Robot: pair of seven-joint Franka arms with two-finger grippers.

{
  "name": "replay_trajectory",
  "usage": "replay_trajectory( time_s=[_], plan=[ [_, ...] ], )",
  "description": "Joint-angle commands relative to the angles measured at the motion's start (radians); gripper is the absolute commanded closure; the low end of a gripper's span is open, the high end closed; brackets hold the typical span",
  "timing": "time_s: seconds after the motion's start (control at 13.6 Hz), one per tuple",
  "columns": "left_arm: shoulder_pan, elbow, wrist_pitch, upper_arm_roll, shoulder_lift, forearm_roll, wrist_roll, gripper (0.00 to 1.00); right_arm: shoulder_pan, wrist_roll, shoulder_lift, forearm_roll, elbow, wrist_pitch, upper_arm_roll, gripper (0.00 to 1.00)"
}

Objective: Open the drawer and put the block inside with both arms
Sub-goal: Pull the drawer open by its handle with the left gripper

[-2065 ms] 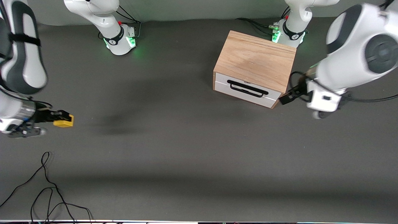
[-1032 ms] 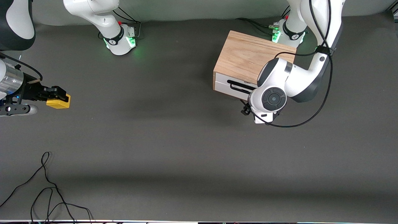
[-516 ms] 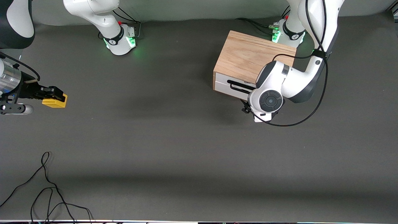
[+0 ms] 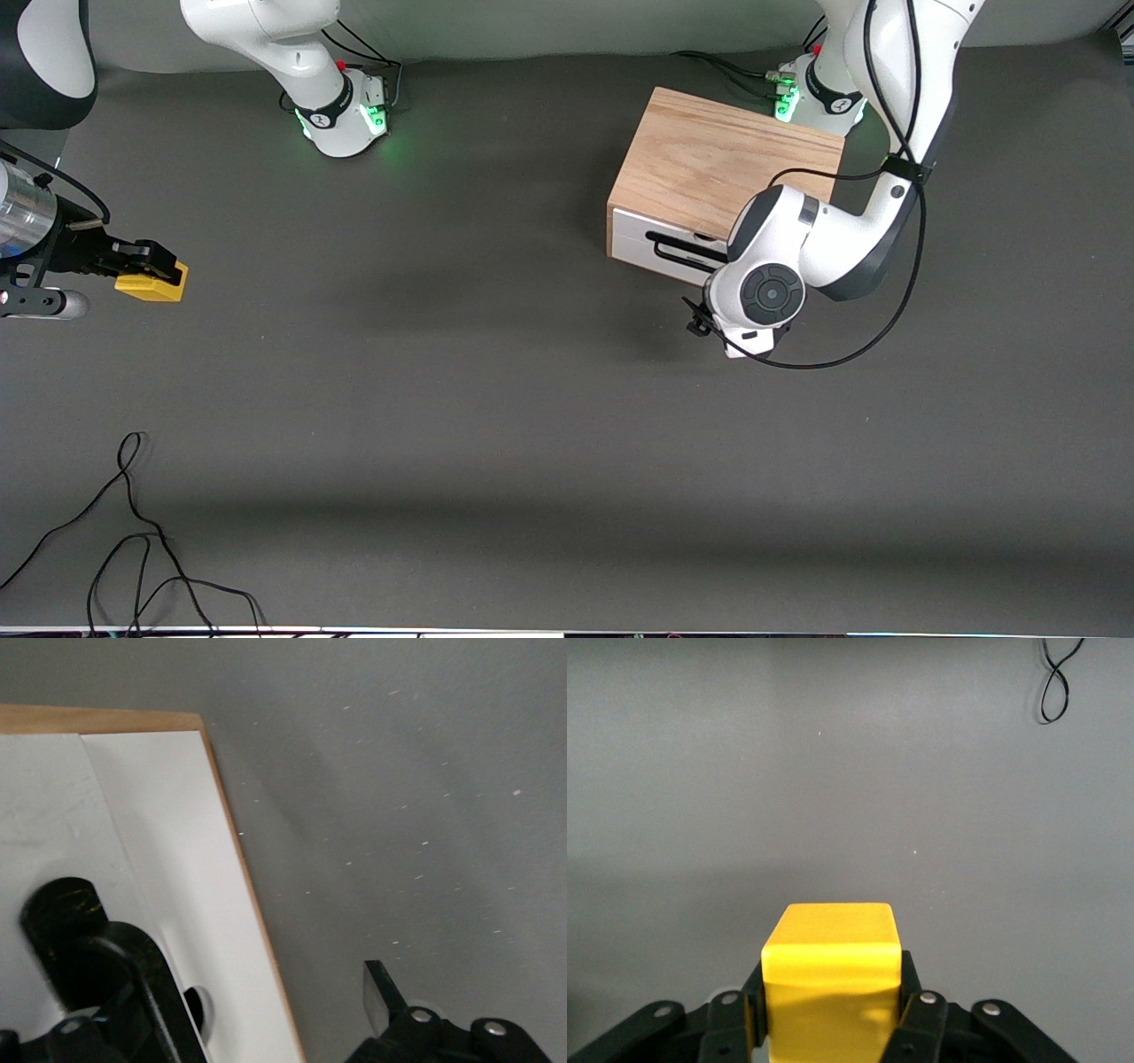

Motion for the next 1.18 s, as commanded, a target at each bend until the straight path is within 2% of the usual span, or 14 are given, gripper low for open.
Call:
replay_trajectory(
  time_s=[0.0,0.44,1.11],
  plan=[
    [0.004,0.038,0.07,0.003,0.014,0.002,-0.027,0.0,0.011,0.022,-0.025,-0.023,-0.023,-0.003,-0.004,0.71],
    [0.008,0.05,0.174,0.008,0.011,0.007,-0.022,0.0,0.002,-0.039,-0.027,-0.023,-0.019,-0.003,-0.029,0.71],
    [0.01,0.052,0.339,0.011,0.002,0.009,-0.007,0.0,0.007,-0.038,-0.025,-0.015,-0.022,-0.004,-0.029,0.71]
  ],
)
